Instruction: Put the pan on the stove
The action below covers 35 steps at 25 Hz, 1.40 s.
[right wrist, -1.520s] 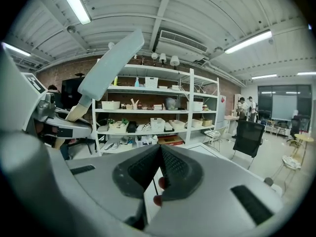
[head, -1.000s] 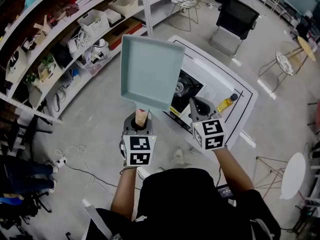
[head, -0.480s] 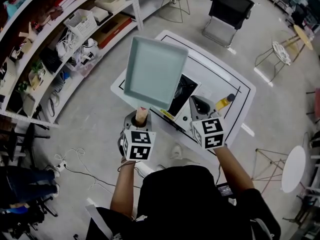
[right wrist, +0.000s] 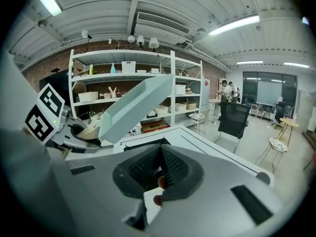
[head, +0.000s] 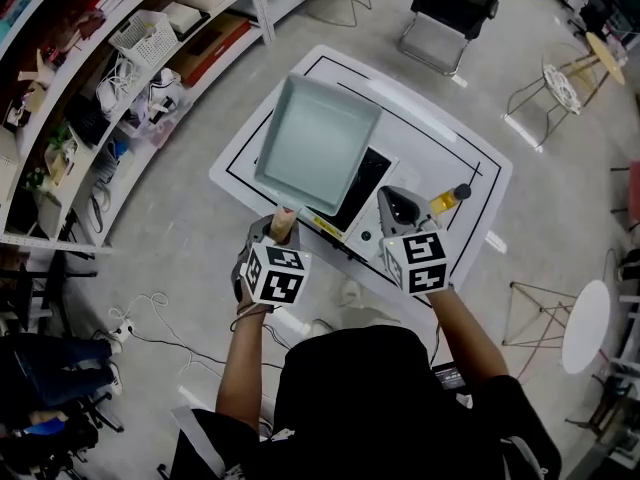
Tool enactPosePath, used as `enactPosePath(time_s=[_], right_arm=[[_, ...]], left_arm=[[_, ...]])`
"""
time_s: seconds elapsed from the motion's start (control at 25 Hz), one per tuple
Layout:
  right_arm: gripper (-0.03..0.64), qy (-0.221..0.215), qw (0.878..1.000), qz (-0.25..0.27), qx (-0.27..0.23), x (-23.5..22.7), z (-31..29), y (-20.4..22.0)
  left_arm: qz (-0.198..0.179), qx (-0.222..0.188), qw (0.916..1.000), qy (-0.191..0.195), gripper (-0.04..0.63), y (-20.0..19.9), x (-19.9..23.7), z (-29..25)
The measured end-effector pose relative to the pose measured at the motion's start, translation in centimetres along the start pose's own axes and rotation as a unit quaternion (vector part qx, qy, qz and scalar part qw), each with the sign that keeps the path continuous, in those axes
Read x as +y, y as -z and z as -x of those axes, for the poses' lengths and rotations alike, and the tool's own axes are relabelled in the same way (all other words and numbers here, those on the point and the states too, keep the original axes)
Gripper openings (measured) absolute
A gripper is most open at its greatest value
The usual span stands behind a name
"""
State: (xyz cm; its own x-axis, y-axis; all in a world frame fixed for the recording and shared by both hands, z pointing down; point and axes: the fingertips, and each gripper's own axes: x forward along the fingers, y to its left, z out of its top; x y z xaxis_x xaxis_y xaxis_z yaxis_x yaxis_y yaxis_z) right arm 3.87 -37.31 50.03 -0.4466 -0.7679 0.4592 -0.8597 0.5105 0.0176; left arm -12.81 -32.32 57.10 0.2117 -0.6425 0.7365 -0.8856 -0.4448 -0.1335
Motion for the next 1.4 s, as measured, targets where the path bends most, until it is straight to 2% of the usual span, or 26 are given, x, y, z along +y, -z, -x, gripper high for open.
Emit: enactPosePath(time_s=[0.36, 1.4], right_arm=[[0.002, 0.014, 1.0, -0.009, 0.013, -1.6, -0.8, 0.6], [0.002, 0.018, 0.999, -0.012, 0.047, -3.3, -1.9, 3.1]], left_arm=[[-0.029, 0.057, 0.9977, 0.022, 0.057, 1.0, -0.6, -3.2], [-0.04, 0.173, 0.9816, 0.071, 0.057, 4.5, -2.2, -7.5]])
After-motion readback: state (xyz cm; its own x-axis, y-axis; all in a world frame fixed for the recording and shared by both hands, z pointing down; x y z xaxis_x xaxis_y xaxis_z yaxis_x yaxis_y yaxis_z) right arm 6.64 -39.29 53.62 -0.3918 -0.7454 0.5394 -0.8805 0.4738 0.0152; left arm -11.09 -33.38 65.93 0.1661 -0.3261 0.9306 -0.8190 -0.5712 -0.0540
